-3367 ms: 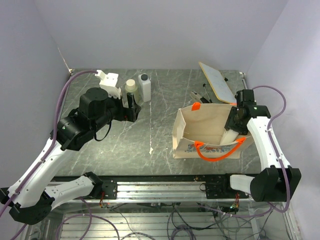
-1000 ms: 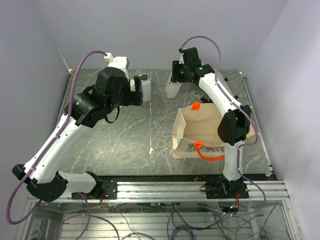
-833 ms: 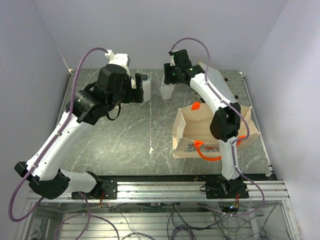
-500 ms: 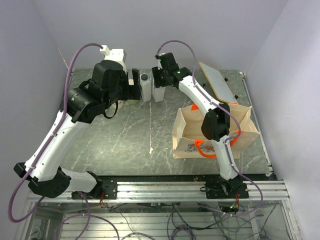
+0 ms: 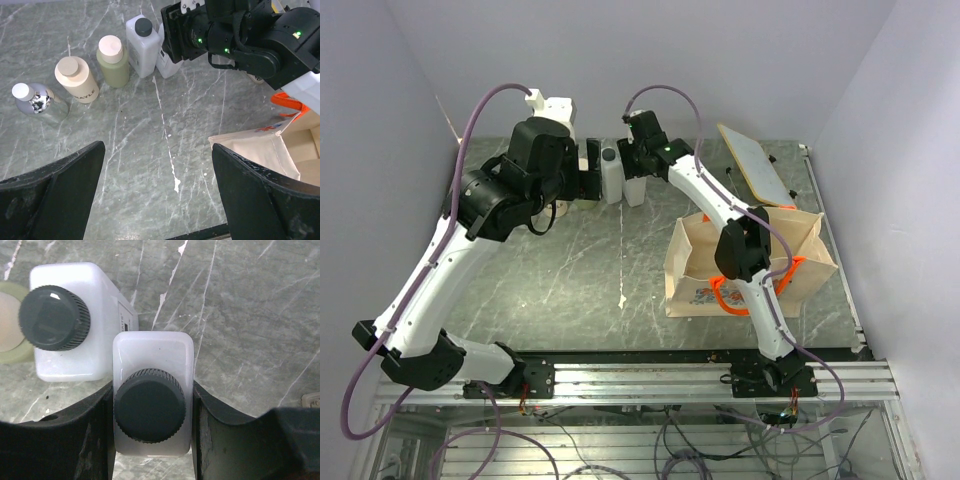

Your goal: Take the personal care products out of the canvas bag

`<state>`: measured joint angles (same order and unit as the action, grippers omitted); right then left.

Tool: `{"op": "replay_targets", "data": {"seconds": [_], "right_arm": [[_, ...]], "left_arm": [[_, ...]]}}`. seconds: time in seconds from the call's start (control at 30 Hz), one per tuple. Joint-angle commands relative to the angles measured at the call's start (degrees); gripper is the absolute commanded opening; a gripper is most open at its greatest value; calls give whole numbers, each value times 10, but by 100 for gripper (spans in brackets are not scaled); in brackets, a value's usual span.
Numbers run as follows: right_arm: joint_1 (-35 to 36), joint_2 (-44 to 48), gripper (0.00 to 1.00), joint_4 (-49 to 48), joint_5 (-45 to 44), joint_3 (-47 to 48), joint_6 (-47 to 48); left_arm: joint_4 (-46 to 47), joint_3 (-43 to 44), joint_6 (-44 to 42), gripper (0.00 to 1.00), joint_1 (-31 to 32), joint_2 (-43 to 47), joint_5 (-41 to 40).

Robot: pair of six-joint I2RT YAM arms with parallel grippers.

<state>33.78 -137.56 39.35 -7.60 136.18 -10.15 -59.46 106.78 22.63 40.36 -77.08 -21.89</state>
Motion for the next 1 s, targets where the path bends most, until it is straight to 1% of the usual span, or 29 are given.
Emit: {"op": "replay_targets", "data": {"seconds": [0.0, 0.1, 0.13, 0.2, 0.4, 0.47, 0.6, 0.7, 0.77, 0.9, 0.97], "right_arm": [[1, 2, 8, -53, -18, 32, 7], [0, -4, 12, -55, -20, 34, 8], [1, -5, 14, -56, -21, 35, 9], [1, -10, 21, -56, -22, 39, 9], [1, -12, 51, -50, -18, 37, 4], [0, -9, 59, -50, -23, 37, 6], [-1, 3, 72, -49, -24, 36, 6], [-1, 16, 76, -44, -24, 41, 1], [-1, 32, 78, -39, -26, 32, -2], [-1, 82, 80, -13, -40, 3, -8], [-1, 120, 81, -1, -44, -34, -12]], "left_arm": [[-7, 22, -20, 99, 4, -8, -13], [-9, 22, -25, 99, 3, -7, -20], [-7, 20, -26, 99, 3, -6, -21], [-4, 19, -28, 99, 3, -6, -22], [-5, 20, -30, 99, 3, -7, -30], [-2, 16, -28, 99, 3, -5, -31], [5, -4, -16, 99, 3, 5, -30], [16, -21, -5, 99, 3, 17, -24], [25, -34, 2, 99, 3, 27, -19], [44, -59, 15, 99, 3, 53, 3], [50, -72, 23, 99, 3, 68, 12]]}}
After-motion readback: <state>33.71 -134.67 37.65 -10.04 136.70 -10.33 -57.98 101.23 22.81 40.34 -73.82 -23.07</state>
